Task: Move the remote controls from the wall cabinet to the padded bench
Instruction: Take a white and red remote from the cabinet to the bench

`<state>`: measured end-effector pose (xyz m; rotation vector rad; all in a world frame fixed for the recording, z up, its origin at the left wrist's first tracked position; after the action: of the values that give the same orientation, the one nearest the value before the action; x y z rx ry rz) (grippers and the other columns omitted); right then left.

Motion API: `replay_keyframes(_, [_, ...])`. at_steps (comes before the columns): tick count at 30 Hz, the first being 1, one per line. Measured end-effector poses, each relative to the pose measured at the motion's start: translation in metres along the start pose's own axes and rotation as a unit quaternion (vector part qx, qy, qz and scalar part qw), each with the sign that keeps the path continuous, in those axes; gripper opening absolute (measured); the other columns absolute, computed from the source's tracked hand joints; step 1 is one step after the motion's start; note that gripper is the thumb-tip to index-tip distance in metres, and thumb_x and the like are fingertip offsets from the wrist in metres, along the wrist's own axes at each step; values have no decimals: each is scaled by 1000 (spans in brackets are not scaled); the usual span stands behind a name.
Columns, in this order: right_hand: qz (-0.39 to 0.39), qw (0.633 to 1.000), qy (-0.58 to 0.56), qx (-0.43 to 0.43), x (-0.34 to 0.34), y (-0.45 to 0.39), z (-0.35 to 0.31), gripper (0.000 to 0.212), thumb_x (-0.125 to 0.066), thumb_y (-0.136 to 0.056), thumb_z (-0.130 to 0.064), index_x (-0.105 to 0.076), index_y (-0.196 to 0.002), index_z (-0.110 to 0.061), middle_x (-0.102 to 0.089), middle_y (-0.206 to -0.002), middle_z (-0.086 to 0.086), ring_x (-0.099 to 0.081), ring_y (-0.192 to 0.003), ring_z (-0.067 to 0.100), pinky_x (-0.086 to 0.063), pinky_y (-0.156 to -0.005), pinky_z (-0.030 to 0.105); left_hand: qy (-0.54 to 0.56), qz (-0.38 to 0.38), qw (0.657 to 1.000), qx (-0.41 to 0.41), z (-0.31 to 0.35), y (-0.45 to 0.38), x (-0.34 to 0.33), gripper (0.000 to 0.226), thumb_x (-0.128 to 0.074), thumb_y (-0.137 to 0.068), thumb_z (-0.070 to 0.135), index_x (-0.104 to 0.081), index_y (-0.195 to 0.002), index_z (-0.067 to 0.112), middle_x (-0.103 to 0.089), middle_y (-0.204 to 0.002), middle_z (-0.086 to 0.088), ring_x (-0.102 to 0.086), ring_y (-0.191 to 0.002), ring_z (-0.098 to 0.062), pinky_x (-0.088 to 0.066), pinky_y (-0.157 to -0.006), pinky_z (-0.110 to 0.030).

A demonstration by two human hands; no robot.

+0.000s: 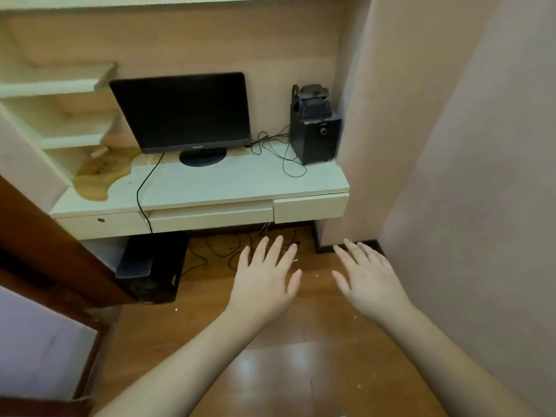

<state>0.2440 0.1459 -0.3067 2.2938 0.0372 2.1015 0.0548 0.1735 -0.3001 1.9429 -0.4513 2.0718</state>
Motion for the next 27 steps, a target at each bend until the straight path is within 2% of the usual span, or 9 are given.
replay_keyframes(3, [24,1000,9,-1,15,-28,20,64,-13,-92,-54,-29,-148,-27,-26,-157,-2,-24,-144,22,-18,-117,38,-4,-2,1000,-13,14,-39,9,57,-19,-96,55,-24,-149,34,-22,-159,1,-14,-147,-22,-15,-117,-49])
replay_keyframes(6, [21,1000,3,6,25,-62,42,57,-27,-97,-49,-23,-150,-28,-22,-158,-3,-19,-145,20,-15,-118,37,-13,-4,1000,-18,27,-82,19,56,-19,-97,54,-24,-149,33,-24,-158,1,-17,-145,-23,-17,-117,-47])
replay_keyframes(9, [38,999,6,13,40,-93,59,56,-31,-97,-48,-26,-149,-27,-27,-156,-2,-23,-143,21,-18,-117,38,-16,0,1000,-9,36,-121,33,55,-21,-97,53,-29,-146,31,-25,-157,0,-18,-145,-23,-20,-115,-47])
replay_keyframes(11, [51,998,11,18,52,-114,69,55,-34,-96,-46,-32,-146,-24,-34,-153,0,-29,-141,23,-22,-115,39,-25,8,1000,-8,41,-145,43,55,-21,-97,53,-28,-147,31,-23,-158,0,-16,-146,-23,-19,-116,-47])
replay_keyframes(15, [98,995,20,28,77,-153,81,56,-31,-87,-46,-55,-131,-20,-55,-138,4,-51,-126,28,-41,-103,43,-25,39,999,0,44,-184,65,55,-22,-97,51,-25,-148,31,-23,-158,2,-16,-145,-21,-17,-116,-46])
replay_keyframes(17, [105,994,24,31,88,-172,84,55,-35,-86,-45,-58,-129,-20,-57,-135,4,-54,-123,28,-43,-101,43,-27,52,998,7,41,-203,75,55,-22,-97,51,-22,-149,32,-24,-158,2,-17,-145,-21,-18,-116,-45])
replay_keyframes(22, [128,990,28,52,120,-218,77,58,-29,-85,-47,-59,-126,-20,-61,-130,5,-57,-118,28,-46,-98,44,-30,80,996,13,22,-248,103,54,-22,-97,52,-24,-148,34,-27,-156,4,-20,-144,-18,-20,-115,-42])
replay_keyframes(27, [176,982,32,64,153,-269,56,51,-39,-86,-39,-60,-126,-17,-62,-128,6,-56,-120,26,-44,-100,42,-30,111,993,3,-11,-290,131,52,-23,-97,50,-27,-147,34,-32,-153,6,-24,-142,-15,-22,-114,-40])
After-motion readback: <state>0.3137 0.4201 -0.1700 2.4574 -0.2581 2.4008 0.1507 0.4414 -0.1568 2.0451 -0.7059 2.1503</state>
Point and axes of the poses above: each hand's wrist, its own y-axis away from the middle knuckle, its own x-axis out of the back of the hand, z = x × y, the point moved 4 cm from there along -y, towards the middle knuckle
